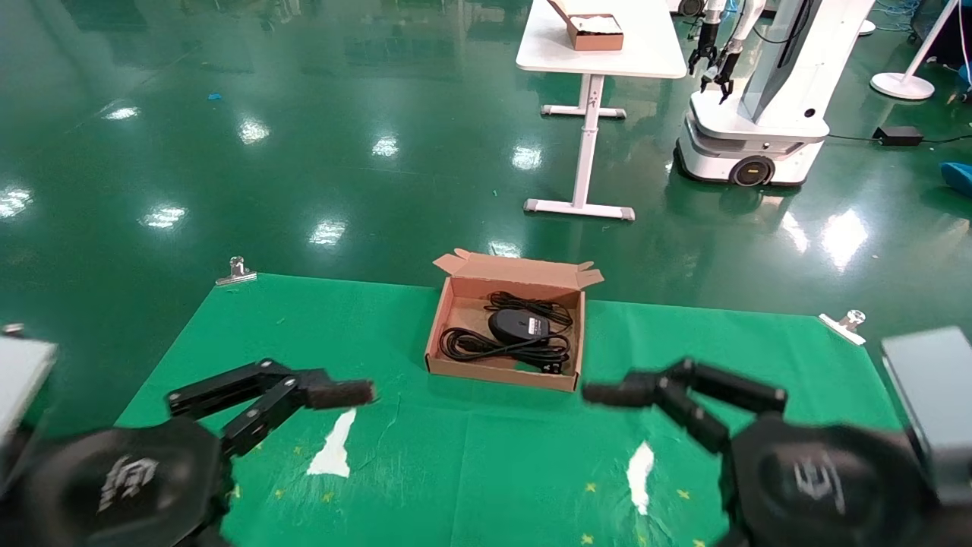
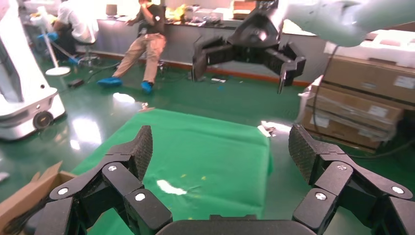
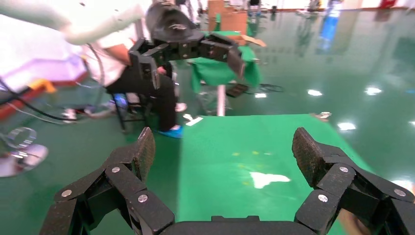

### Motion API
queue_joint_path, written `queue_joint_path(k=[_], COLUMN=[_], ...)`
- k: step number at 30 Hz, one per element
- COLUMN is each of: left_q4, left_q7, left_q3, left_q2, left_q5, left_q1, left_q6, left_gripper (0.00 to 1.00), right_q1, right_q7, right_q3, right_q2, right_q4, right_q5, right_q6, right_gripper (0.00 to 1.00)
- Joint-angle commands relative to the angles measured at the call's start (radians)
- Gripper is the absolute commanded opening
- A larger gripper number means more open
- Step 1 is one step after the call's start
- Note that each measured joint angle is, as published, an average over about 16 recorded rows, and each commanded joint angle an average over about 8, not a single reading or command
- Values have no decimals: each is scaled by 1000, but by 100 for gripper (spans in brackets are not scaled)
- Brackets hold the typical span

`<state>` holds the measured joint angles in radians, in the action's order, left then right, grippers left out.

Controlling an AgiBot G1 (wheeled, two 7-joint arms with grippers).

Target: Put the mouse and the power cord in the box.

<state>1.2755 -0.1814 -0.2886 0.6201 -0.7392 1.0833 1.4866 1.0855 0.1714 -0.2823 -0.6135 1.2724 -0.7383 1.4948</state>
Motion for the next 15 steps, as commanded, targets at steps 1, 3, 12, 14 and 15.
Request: queue_joint_path(k=[1,3,12,14,15], left_q4=[18,22,17,16,15], left_q7=[-7,-7,-7,-7,-7], left_q3=[23,29,22,20,19], left_q2=[-20,-24,-19,-17,-17], left_q5=[20,24,20,19,18], left_q1=[-17,-20,-17,-15,-15], left_q6=[22,27,21,19,18], left_gripper=[100,100,100,100,100], right_q1=[-26,-34,-27,-24,-23], right_q7=[25,29,24,22,21], right_q3=[7,9,8,7,7], right_q2=[6,8,7,6,6], right_q4=[30,38,30,27,25], right_q5=[17,23,20,18,17], right_q6=[2,3,2,2,2], right_gripper=[100,100,100,100,100])
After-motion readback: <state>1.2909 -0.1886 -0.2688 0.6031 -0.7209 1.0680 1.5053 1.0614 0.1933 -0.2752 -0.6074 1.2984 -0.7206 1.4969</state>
